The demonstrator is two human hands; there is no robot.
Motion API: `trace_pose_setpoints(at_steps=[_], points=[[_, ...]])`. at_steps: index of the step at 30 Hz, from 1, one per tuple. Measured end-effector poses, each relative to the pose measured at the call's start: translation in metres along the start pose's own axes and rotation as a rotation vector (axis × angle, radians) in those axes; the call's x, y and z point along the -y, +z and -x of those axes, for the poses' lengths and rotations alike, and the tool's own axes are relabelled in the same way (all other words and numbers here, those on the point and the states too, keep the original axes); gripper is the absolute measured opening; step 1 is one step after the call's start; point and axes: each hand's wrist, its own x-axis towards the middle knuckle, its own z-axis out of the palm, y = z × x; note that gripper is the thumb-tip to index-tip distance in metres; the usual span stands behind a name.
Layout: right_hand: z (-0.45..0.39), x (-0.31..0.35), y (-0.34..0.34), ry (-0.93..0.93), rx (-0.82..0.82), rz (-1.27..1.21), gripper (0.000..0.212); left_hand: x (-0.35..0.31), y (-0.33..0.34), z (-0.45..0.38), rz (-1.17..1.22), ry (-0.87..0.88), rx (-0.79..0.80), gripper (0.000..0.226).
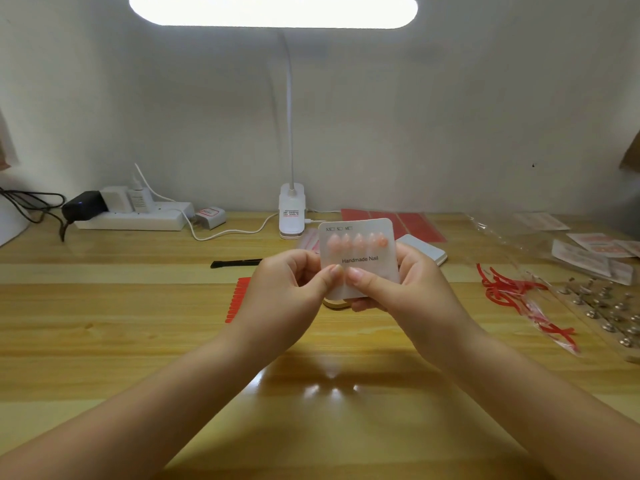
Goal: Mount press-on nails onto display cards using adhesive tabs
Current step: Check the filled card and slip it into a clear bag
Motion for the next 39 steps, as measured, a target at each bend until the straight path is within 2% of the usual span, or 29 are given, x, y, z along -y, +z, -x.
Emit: trace_pose_setpoints(at_steps=[10,15,16,18,20,21,22,24,27,30,33,36,39], points=[[0.000,-0.010,0.003,-0.058,-0.087,0.112,0.021,0.004,0.003,0.001,-0.031,-0.025,-0.003,0.018],[-0.008,-0.007,-0.006,0.074,0.038,0.085,0.019,0.004,0.001,0.000,-0.025,-0.066,0.009,0.011],[-0.010,-0.006,-0.008,0.095,0.065,0.082,0.021,0.003,0.000,-0.001,-0.025,-0.085,0.019,0.008],[-0.014,-0.006,-0.013,0.108,0.039,0.149,0.046,0.002,0.000,-0.001,-0.026,-0.128,0.019,0.016],[-0.018,-0.010,-0.021,0.060,-0.113,0.347,0.067,0.002,0.002,0.002,-0.068,-0.122,0.021,0.037],[-0.020,-0.013,-0.026,0.021,-0.194,0.436,0.071,0.002,0.004,0.005,-0.108,-0.094,0.038,0.043],[-0.021,-0.017,-0.030,-0.025,-0.256,0.501,0.069,0.002,0.006,0.008,-0.151,-0.060,0.069,0.044],[-0.022,-0.025,-0.040,-0.128,-0.321,0.623,0.053,0.003,0.011,0.015,-0.228,-0.021,0.140,0.032],[-0.024,-0.039,-0.050,-0.146,-0.335,0.833,0.034,0.008,0.016,0.020,-0.409,0.002,0.186,0.016],[-0.026,-0.049,-0.053,-0.062,-0.240,0.970,0.031,0.013,0.016,0.022,-0.619,0.107,0.196,0.017],[-0.028,-0.053,-0.052,-0.012,-0.112,1.048,0.023,0.018,0.015,0.023,-0.851,0.294,0.183,0.022],[-0.029,-0.054,-0.050,-0.042,-0.127,1.089,0.013,0.020,0.016,0.022,-0.870,0.372,0.150,0.023],[-0.030,-0.055,-0.050,-0.075,-0.135,1.112,0.014,0.023,0.017,0.019,-0.837,0.343,0.065,0.021]])
